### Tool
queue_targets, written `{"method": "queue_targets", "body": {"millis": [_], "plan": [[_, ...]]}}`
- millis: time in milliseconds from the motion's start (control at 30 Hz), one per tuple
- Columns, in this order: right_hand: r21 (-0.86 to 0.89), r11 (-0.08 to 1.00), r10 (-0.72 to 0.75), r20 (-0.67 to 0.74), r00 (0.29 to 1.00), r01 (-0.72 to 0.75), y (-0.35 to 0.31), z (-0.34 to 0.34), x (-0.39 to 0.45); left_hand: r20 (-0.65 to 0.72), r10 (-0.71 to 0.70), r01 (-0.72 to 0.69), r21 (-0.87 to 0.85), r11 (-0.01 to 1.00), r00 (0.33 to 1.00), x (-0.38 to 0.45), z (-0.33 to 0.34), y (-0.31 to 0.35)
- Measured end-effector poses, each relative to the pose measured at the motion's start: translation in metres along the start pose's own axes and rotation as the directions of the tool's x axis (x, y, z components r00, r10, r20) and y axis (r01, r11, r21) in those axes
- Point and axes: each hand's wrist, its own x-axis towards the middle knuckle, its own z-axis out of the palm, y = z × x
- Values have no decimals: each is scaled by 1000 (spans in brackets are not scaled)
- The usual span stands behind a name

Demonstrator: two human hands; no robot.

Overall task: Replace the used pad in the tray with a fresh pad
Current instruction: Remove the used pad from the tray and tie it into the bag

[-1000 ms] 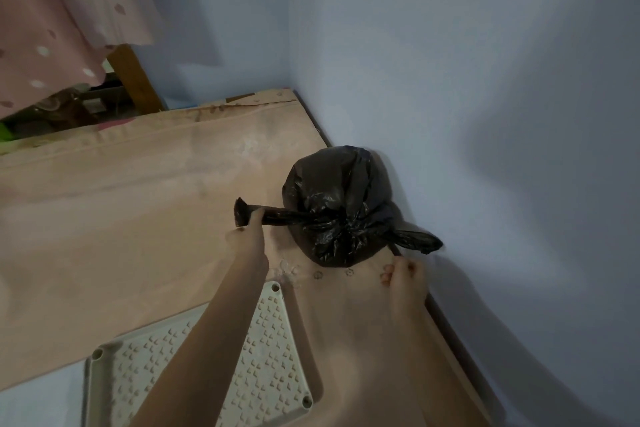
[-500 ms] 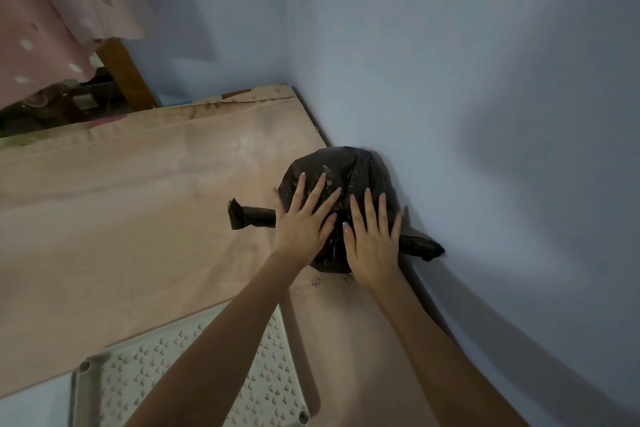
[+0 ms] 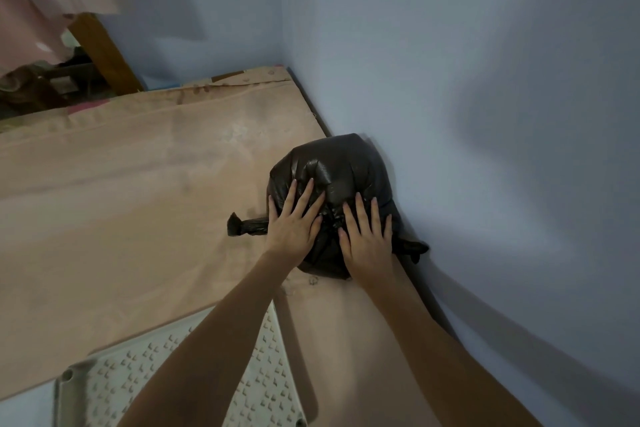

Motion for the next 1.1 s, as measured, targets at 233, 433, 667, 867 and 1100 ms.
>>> {"method": "queue_targets", "body": {"millis": [233,433,667,867,1100], "plan": [[55,997,-51,-9,999,51,3,1,2,-2,36,-36,-34,999,999,-1,-5,-3],[137,973,-135,-307,942,185,26,-5,-19,-361,161,-222,-135,966,919,-25,-31,-8],[-87,981,-180,-83,980,173,33,6,-45,-110,353,-317,255,913,929,-52,-7,9],[-111,990,-77,68,995,85,20,13,-25,-52,173,-155,251,955,984,-38,-4,12],[-114,993,-13,54,998,19,5,18,3,-60,89,-73,230,970,994,-15,1,6]]}}
